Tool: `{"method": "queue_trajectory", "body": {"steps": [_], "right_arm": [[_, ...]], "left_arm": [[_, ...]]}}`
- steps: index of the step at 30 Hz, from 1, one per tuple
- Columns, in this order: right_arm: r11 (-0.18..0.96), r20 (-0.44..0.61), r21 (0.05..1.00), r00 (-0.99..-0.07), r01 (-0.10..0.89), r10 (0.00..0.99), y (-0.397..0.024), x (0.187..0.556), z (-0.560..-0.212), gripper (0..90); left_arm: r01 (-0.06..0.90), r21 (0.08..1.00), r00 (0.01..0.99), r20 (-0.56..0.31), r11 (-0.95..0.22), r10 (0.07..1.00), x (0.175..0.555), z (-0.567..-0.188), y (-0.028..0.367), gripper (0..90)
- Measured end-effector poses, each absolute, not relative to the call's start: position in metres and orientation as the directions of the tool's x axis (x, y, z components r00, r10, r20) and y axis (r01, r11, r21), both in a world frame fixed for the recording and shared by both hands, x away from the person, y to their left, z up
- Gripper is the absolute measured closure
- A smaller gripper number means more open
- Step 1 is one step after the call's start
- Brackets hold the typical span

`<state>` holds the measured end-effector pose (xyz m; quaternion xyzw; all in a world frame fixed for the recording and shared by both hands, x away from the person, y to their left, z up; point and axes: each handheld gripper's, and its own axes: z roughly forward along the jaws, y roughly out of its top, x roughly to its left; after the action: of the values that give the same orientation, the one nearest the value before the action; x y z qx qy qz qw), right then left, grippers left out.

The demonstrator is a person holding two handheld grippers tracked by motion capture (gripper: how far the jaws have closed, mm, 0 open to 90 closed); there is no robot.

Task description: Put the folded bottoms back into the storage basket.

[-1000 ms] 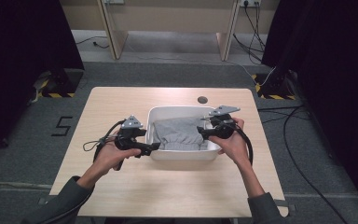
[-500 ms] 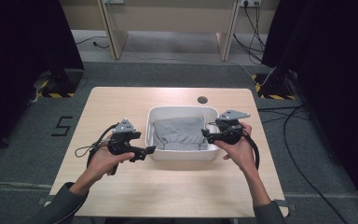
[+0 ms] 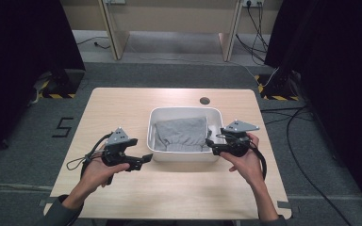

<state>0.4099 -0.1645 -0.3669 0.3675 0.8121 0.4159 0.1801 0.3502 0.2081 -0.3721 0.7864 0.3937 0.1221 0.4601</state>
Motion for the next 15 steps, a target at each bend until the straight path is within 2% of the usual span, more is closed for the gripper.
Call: {"method": "queue_trajectory", "body": {"steps": [15], "right_arm": [[0.366, 0.001, 0.826, -0.651, 0.428, 0.759, -0.179, 0.384, -0.378, 28.9]], "left_arm": [[0.515, 0.825, 0.636, -0.186, -0.233, 0.749, 0.334, -0.387, 0.224, 16.2]]}}
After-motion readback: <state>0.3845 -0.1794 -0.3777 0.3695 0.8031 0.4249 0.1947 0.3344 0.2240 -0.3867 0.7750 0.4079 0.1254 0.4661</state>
